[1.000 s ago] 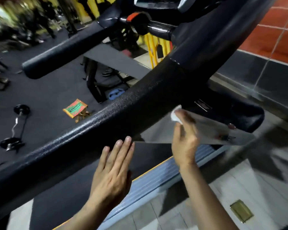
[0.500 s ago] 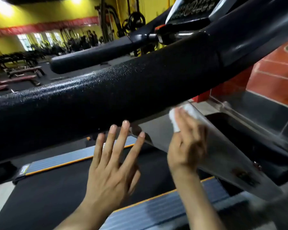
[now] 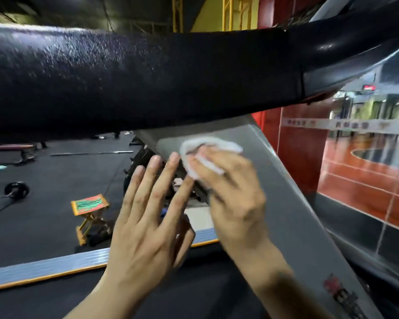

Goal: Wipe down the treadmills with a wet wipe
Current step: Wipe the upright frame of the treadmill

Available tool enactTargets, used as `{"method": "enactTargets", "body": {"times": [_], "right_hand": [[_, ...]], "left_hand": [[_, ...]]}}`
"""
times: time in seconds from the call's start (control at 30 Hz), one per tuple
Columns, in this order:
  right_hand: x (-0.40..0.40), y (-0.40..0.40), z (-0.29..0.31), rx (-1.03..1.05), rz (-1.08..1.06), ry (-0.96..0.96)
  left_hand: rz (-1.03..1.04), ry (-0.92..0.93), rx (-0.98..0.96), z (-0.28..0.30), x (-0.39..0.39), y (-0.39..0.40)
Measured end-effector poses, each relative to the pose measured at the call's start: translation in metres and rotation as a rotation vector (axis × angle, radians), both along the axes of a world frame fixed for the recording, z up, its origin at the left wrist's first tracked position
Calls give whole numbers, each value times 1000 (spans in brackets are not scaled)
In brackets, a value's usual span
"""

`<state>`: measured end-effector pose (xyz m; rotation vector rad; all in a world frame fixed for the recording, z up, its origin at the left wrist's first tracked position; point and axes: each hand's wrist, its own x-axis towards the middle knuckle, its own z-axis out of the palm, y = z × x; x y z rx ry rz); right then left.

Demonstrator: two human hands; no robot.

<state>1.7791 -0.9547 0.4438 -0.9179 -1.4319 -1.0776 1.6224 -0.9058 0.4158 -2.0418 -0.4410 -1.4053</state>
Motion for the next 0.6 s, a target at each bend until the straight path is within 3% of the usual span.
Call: {"method": "enactTargets", "body": {"times": [0.1,0.23,0.4,0.6], "right_hand": [[19,-5,-9,-9,-63,-105],[39,-12,2,63,-67,134],[31,-11,-35,-52,-87,-155],[52,-10,-37,109,-155,155]], "left_hand": [[-11,-19,18,-25,6,2],[-24,25,8,-38,13,6],[-73,-26,-8,-34,16,12],[-52,14,-4,-33,14,4]]}}
